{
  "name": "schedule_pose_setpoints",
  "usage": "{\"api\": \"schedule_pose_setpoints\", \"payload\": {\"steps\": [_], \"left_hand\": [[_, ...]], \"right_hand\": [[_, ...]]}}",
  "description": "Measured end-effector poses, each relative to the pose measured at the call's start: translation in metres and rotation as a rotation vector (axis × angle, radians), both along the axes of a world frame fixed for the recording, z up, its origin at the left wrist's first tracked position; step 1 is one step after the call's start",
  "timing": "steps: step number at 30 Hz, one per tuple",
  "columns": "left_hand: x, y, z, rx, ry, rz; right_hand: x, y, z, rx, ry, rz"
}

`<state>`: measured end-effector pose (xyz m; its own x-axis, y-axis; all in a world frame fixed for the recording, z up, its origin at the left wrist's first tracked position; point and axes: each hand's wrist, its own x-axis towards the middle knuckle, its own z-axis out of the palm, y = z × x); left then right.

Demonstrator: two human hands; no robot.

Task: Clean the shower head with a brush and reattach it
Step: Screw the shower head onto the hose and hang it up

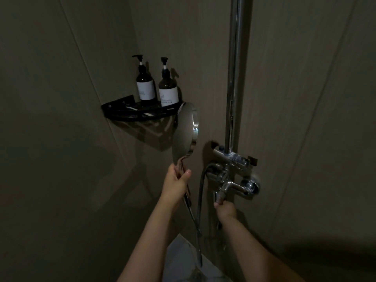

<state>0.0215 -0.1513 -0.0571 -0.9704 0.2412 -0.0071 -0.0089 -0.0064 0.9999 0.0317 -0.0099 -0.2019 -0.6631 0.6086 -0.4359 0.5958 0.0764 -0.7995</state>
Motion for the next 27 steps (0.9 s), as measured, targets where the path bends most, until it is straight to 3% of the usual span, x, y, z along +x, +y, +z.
{"api": "schedule_pose_setpoints", "payload": {"steps": [8, 27], "left_hand": [[0.0001, -0.0002, -0.0091, -0.211, 0.056, 0.007], [-0.0042, 0.0036, -0.0086, -0.278, 0.02, 0.08]], "right_hand": [[0.0051, 0.0039, -0.0014, 0.03, 0.001, 0.057], [0.009, 0.0046, 0.0015, 0.034, 0.028, 0.116]]}}
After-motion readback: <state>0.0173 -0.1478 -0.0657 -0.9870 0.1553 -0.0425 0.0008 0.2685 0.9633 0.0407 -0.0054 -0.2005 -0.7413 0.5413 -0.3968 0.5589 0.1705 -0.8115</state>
